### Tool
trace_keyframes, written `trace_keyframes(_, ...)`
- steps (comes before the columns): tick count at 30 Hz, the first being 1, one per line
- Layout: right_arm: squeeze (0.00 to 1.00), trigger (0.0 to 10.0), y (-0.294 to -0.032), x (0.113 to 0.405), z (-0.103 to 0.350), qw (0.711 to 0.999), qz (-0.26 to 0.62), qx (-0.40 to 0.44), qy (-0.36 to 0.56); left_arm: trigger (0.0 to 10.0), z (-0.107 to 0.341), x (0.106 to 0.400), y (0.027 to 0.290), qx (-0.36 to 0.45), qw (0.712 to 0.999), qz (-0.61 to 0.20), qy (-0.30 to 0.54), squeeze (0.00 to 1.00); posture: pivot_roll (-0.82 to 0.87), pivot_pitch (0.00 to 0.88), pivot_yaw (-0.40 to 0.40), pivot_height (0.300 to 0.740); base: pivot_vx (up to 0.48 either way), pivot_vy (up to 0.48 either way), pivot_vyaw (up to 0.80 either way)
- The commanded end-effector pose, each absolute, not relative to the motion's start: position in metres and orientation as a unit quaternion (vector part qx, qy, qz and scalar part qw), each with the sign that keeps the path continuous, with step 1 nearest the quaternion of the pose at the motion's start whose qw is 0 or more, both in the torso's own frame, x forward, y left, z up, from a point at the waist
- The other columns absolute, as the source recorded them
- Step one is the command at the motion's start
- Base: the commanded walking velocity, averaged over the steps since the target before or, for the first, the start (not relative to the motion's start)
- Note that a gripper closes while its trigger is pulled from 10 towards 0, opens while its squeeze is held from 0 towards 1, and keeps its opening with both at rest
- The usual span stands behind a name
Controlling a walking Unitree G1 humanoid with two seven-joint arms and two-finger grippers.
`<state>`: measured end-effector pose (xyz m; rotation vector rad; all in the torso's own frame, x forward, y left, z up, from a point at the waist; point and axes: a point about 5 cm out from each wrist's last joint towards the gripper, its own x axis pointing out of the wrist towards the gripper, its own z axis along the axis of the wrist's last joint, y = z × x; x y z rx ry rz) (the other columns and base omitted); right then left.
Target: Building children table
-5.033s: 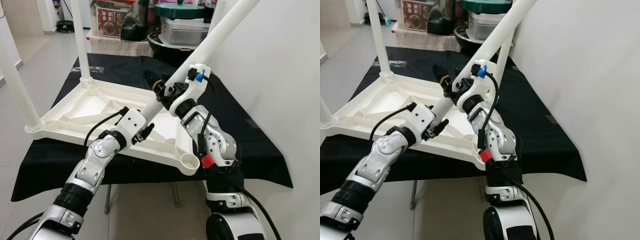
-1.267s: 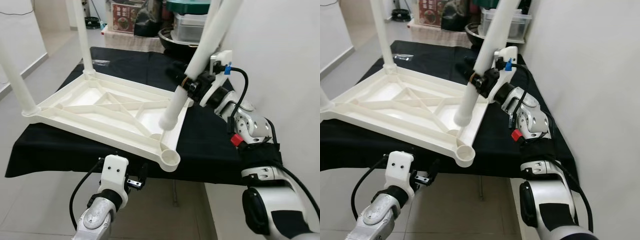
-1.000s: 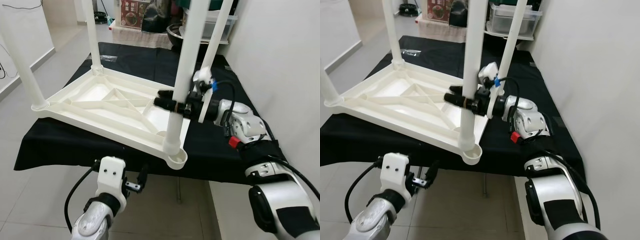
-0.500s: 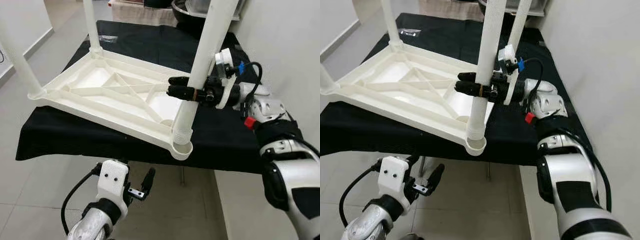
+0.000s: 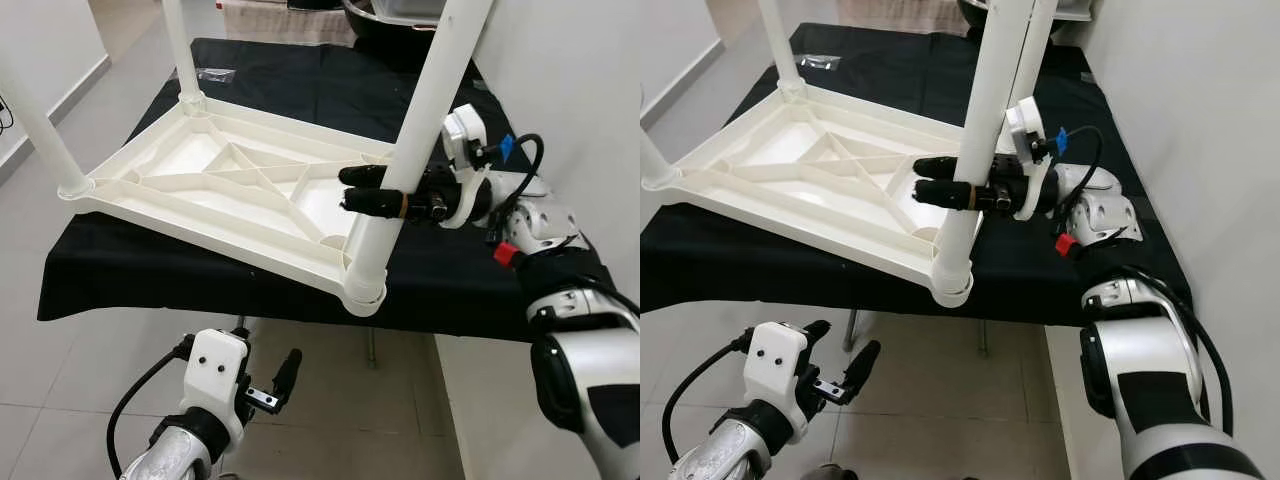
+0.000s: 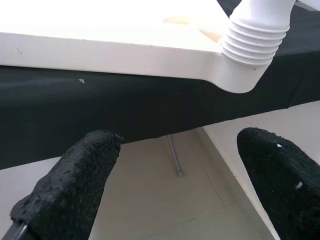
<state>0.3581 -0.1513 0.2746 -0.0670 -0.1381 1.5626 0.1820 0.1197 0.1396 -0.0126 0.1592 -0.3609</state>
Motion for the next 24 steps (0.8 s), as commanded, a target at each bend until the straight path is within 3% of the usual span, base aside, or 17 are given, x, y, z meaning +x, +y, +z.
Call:
trace_keyframes(1,0.00,10.0,-0.148,0.354,0.265,0.687,0.725,-0.035,-0.042,10.0,0.139,0.180,0.120,-0.008,0.979,-0.183,0.086,0.00,0.18,0.146,-0.059,0.740,0.000,0.000,0.00)
trace_keyframes(12,0.00,10.0,-0.144,0.360,0.257,0.694,0.717,-0.051,-0.030,10.0,0.141,0.181,0.119,-0.002,0.979,-0.183,0.084,0.00,0.18,0.149,-0.065,0.740,0.000,0.000,0.00)
trace_keyframes(24,0.00,10.0,-0.158,0.359,0.265,0.701,0.709,-0.068,-0.023,10.0,0.140,0.181,0.117,-0.002,0.979,-0.184,0.088,0.00,0.18,0.160,-0.066,0.740,0.000,0.000,0.00)
